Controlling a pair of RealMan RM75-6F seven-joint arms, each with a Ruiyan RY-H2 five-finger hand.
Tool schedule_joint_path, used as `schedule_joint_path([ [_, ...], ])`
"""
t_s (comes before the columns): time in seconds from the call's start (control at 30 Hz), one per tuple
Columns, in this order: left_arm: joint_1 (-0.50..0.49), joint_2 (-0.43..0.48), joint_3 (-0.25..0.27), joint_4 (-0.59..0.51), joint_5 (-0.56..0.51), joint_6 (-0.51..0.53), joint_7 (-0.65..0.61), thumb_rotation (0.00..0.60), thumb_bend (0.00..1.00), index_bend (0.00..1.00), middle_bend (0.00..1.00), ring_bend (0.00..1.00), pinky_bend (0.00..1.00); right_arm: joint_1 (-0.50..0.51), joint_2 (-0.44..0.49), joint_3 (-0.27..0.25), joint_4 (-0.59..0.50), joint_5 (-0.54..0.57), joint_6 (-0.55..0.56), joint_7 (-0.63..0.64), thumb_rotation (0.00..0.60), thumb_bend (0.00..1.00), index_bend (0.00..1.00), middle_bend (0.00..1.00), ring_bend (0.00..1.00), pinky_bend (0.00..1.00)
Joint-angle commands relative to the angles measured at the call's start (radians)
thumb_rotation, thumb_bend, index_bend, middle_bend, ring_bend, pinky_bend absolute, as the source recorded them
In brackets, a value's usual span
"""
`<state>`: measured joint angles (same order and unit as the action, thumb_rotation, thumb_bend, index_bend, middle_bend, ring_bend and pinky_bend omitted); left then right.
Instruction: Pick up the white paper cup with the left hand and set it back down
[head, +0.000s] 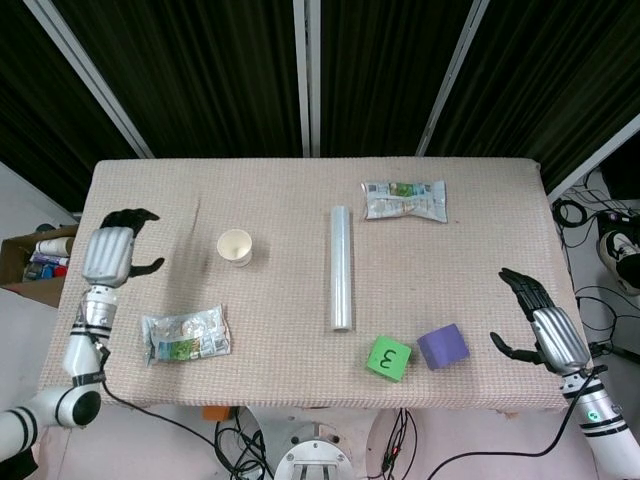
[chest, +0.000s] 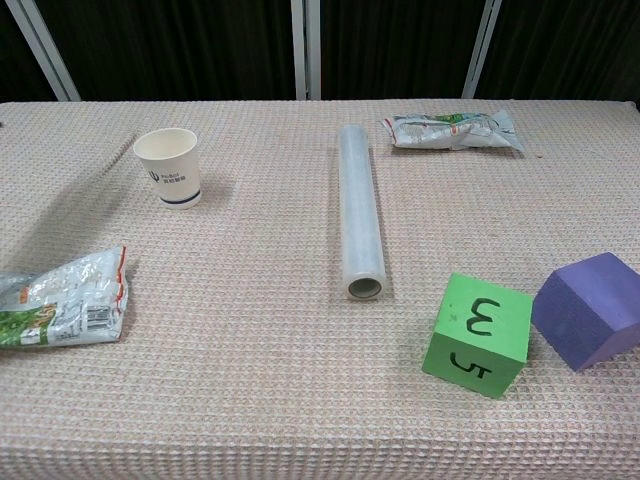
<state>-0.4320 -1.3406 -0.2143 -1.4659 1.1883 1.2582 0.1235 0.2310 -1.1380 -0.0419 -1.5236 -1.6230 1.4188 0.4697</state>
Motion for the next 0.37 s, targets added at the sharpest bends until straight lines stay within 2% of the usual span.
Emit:
schedule_joint_path([
  [0.03,0.134,0.093,0.079,-0.094,0.026,0.140,0.029,0.600,0.16,0.28,0.24,0.19,0.19,-0.012,-0.004,0.016,0.009,0.027,0.001,-0.033,0.600,0.27,0.04,0.05,0.00,0.00],
  [0.23,0.249,0.141,0.172,-0.143,0.112,0.235,-0.023,0.600,0.16,0.28,0.23,0.18,0.17,-0.022,-0.020,0.022,0.017,0.021,0.014,-0.061,0.600,0.27,0.04,0.05,0.00,0.00],
  [0.37,0.314,0.139,0.206,-0.151,0.160,0.313,-0.033,0.600,0.16,0.28,0.22,0.17,0.17,-0.035,-0.040,0.015,0.020,0.000,0.035,-0.093,0.600,0.27,0.04,0.05,0.00,0.00],
])
